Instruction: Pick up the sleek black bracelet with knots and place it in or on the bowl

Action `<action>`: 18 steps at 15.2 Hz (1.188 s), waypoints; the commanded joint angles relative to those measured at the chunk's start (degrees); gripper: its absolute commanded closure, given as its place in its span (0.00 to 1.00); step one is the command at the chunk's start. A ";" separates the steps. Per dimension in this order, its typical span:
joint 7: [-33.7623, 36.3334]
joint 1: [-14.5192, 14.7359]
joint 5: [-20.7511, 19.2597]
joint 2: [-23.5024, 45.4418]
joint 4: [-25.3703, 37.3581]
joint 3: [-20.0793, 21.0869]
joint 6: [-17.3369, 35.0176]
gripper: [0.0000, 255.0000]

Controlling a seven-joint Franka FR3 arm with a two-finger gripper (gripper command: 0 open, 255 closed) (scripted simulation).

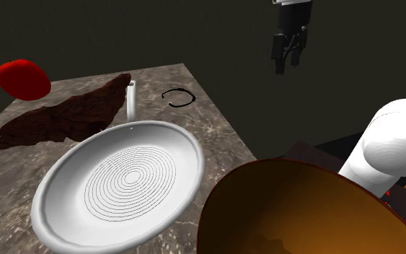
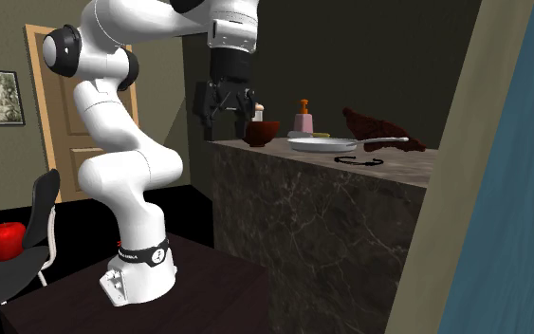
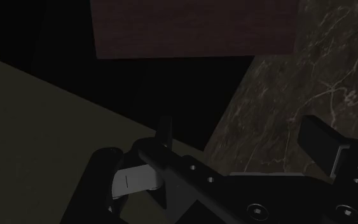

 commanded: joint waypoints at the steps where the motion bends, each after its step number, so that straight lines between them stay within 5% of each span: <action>1: 0.00 0.00 0.00 0.00 0.00 0.00 0.00 0.00; 10: 13.25 1.07 5.45 12.23 7.08 9.06 8.71 0.00; 18: 25.22 1.25 5.05 26.16 18.32 16.19 14.60 0.00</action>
